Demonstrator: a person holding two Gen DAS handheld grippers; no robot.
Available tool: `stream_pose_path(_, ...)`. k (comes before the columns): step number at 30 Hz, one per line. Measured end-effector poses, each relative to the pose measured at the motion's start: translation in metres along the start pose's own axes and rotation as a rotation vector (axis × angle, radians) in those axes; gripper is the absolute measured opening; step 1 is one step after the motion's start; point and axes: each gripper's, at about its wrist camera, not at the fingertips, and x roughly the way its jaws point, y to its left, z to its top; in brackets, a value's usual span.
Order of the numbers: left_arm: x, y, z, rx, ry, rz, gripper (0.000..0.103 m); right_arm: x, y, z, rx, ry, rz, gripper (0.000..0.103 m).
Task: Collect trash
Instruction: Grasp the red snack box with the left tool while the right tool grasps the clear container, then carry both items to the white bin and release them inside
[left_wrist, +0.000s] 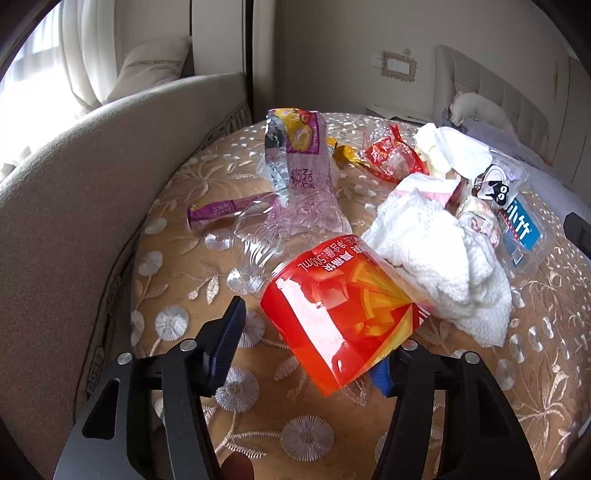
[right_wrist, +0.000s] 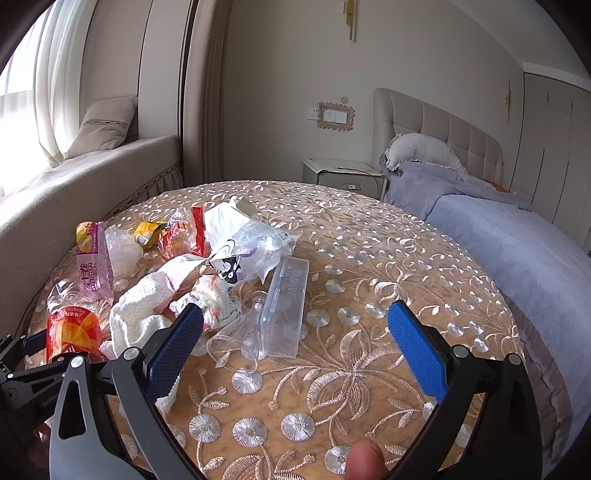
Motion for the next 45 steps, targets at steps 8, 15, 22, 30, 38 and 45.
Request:
stream_pose_path(8, 0.004, 0.005, 0.015, -0.045, -0.053, -0.037, 0.015, 0.022, 0.002, 0.005, -0.012, 0.032, 0.004, 0.1)
stream_pose_path(15, -0.01, 0.008, 0.024, -0.072, -0.135, -0.077, 0.004, 0.045, 0.003, 0.008, -0.014, 0.077, -0.035, 0.1)
stream_pose_path(22, -0.033, 0.007, 0.027, -0.057, -0.195, -0.111, 0.004, 0.076, -0.001, 0.008, 0.02, 0.177, -0.017, 0.076)
stream_pose_path(30, -0.053, 0.007, 0.025, -0.058, -0.23, -0.126, 0.004, 0.073, -0.004, 0.003, 0.025, 0.182, 0.043, 0.032)
stream_pose_path(38, -0.08, -0.016, 0.024, -0.013, -0.258, -0.163, 0.004, -0.002, -0.026, 0.01, 0.002, 0.016, 0.031, 0.032)
stream_pose_path(45, -0.107, -0.068, 0.017, 0.08, -0.286, -0.268, 0.004, -0.078, -0.061, 0.002, -0.003, -0.089, -0.029, 0.032)
